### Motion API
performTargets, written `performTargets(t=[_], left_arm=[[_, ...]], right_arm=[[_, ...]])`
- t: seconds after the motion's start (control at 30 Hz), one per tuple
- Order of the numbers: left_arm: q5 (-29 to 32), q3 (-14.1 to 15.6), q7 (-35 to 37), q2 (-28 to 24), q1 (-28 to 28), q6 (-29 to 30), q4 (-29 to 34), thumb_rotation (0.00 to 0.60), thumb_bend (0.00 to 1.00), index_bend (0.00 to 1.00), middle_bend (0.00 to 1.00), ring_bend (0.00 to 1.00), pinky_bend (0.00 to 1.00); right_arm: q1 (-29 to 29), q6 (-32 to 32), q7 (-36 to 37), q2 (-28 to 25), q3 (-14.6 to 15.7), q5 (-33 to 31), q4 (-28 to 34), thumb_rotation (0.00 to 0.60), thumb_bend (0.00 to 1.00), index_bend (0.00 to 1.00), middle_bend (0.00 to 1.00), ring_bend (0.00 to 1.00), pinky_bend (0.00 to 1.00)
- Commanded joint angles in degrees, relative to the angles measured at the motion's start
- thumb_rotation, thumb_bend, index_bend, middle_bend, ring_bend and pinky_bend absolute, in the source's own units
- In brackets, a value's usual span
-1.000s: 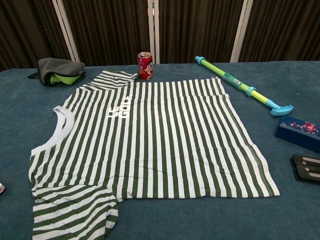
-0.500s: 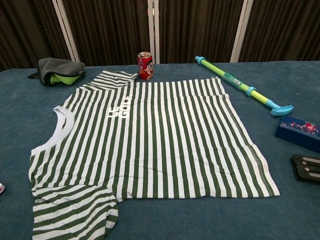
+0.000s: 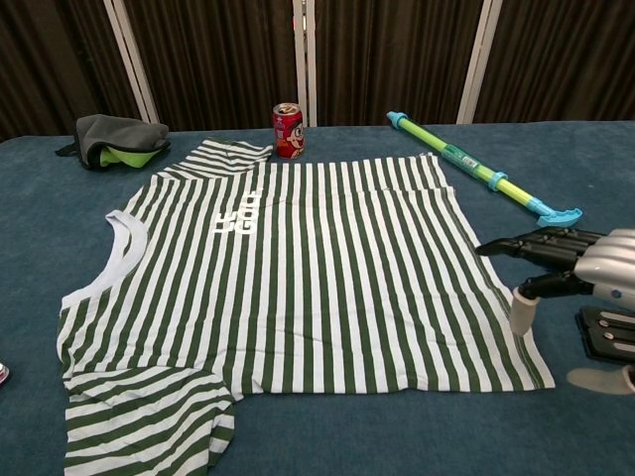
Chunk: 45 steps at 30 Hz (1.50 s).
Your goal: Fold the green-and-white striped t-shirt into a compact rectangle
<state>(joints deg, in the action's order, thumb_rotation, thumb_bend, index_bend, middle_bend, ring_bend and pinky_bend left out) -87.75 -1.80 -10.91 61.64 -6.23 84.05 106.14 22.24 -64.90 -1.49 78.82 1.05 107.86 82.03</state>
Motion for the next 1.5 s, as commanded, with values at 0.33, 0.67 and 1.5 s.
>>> performTargets(t=[0.33, 0.67, 1.5], left_arm=[[-0.16, 0.08, 0.7, -0.32, 0.06, 0.23, 0.05, 0.6, 0.0, 0.0, 0.0, 0.0, 0.0], [0.09, 0.08, 0.84, -0.33, -0.12, -0.09, -0.04, 0.6, 0.0, 0.0, 0.0, 0.0, 0.0], [0.26, 0.15, 0.96, -0.29, -0.33, -0.34, -0.07, 0.6, 0.0, 0.0, 0.0, 0.0, 0.0]], right_arm=[[1.66, 2.55, -5.07, 5.15, 0.64, -2.62, -3.72, 0.6, 0.17, 0.46, 0.0, 0.0, 0.0], [1.81, 1.53, -5.9, 7.26, 1.97, -3.08, -7.95, 0.6, 0.17, 0.47, 0.0, 0.0, 0.0], [3.32, -1.25, -5.95, 11.04, 3.23, -3.36, -14.46, 0.6, 0.26, 0.48, 0.02, 0.0, 0.0]])
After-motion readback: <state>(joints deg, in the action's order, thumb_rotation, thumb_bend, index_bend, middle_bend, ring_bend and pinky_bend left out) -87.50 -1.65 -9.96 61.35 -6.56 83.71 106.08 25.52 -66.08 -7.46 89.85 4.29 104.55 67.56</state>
